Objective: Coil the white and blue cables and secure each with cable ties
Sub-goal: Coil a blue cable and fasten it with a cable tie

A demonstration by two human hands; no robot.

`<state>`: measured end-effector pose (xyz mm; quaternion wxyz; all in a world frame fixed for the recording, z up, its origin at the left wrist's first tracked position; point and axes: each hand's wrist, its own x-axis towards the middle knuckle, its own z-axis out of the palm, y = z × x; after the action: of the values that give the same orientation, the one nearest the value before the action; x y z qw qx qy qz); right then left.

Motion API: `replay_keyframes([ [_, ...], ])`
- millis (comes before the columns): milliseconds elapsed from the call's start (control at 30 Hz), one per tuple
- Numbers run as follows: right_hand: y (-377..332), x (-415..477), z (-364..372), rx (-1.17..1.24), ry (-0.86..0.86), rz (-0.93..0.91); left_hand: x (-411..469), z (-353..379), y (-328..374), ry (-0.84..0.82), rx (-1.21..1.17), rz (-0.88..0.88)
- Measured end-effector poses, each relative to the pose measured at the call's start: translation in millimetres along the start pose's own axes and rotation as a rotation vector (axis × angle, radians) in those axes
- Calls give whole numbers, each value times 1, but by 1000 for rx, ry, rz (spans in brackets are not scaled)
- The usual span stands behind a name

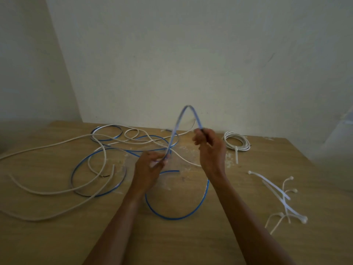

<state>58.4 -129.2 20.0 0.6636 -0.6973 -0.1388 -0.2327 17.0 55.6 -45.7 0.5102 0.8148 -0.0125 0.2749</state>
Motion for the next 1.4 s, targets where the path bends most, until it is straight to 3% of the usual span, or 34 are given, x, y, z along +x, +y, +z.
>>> replay_keyframes([
  [100,-6,5,-13,-1,169,-57,4,-8,-14,349,551,68],
  [167,-4,10,-19,-43,182,-97,5,-18,-14,403,611,39],
  [300,-1,17,-24,-87,113,-109,5,-18,-11,355,55,-101],
  [400,0,20,-35,-152,24,-98,14,-25,2,322,-723,-431],
  [433,2,21,-38,-193,2,-88,15,-29,2,337,-875,-482],
  [667,15,34,-49,-600,14,57,16,-39,5,632,-684,-304],
  [833,21,40,-52,-648,62,103,21,-45,7,415,-1061,-401],
  [967,33,43,-52,-659,101,126,18,-49,-1,243,-1263,-337],
  [1033,36,44,-53,-604,142,149,16,-45,1,106,-1073,-246],
  [1200,31,46,-48,-321,162,173,11,-14,-27,-7,267,354],
  [1300,15,38,-35,-4,-12,190,0,1,-27,-54,557,347],
  [1400,1,27,-23,70,-285,158,-2,17,-5,-41,554,571],
])
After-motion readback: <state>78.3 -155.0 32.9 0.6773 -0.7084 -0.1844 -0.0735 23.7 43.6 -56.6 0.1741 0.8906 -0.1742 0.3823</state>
